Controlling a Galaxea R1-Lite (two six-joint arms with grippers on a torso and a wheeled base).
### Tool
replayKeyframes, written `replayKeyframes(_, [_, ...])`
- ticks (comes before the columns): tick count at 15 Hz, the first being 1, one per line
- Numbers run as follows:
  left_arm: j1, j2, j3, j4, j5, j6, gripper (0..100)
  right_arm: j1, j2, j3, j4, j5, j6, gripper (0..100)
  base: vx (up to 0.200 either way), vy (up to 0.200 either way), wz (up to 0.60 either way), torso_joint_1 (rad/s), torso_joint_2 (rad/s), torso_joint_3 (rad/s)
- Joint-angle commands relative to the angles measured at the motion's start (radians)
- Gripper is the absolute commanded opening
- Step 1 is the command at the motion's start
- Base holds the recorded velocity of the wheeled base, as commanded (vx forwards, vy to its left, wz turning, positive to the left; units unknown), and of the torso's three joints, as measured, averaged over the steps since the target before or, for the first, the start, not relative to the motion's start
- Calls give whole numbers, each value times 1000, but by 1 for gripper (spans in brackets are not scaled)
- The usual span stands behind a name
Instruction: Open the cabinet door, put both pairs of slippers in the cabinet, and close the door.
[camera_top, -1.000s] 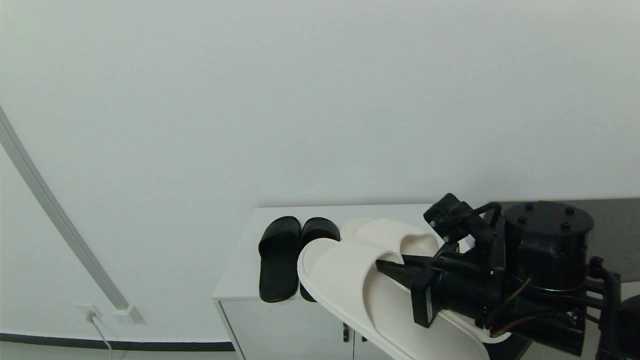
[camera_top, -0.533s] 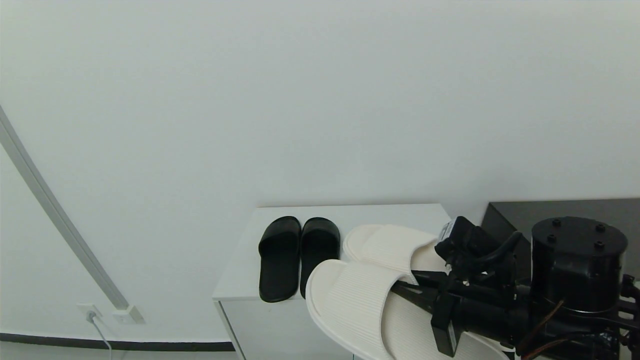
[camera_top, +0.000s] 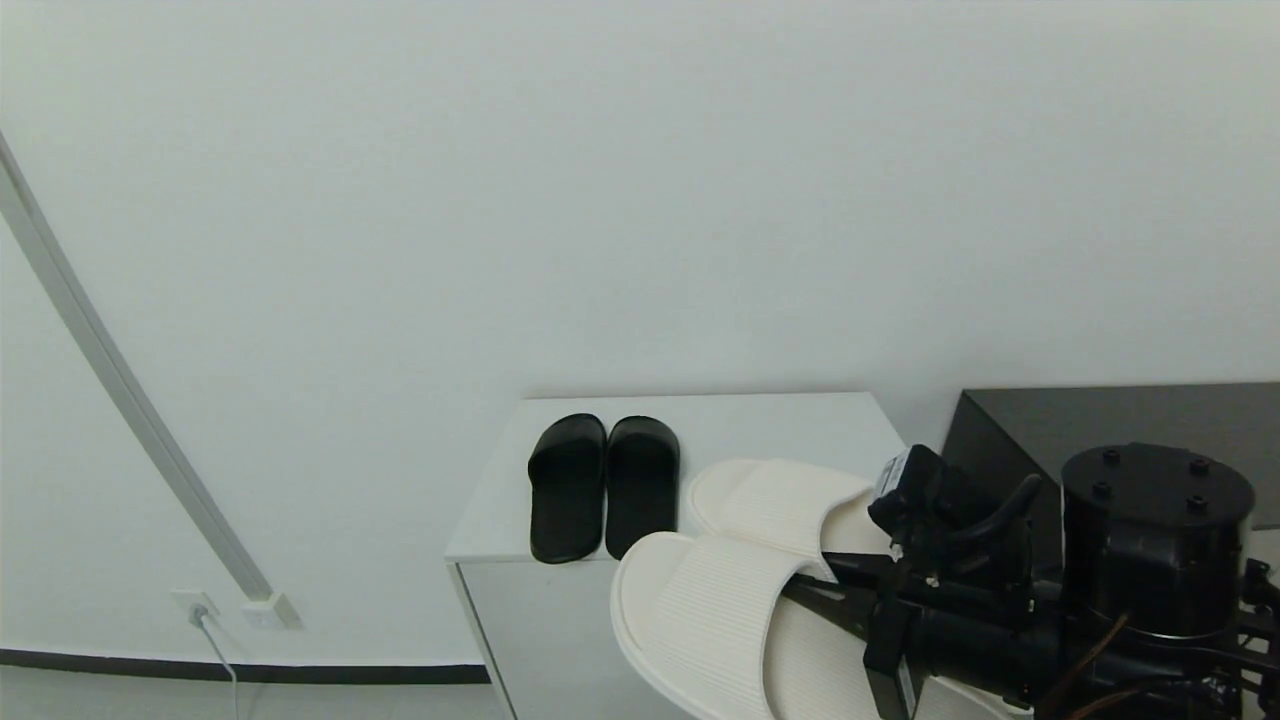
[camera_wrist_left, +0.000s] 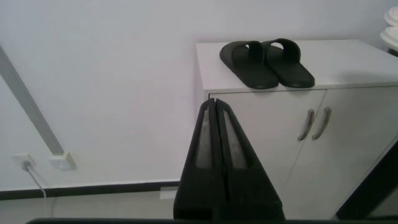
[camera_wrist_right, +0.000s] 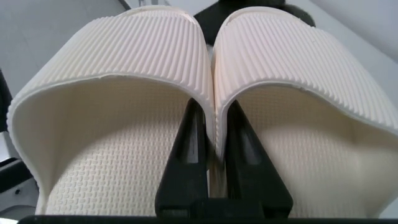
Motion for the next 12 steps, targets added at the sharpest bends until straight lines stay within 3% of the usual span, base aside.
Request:
replayKeyframes(1, [1, 1, 0, -1, 0, 0, 0, -3, 13, 2, -1, 2, 1, 0, -200, 0, 0, -7, -2, 7])
replayKeyframes(12, [1, 1, 0, -1, 0, -2, 0, -21, 29, 23, -1, 3, 4, 0, 0, 0, 0, 0, 0, 0])
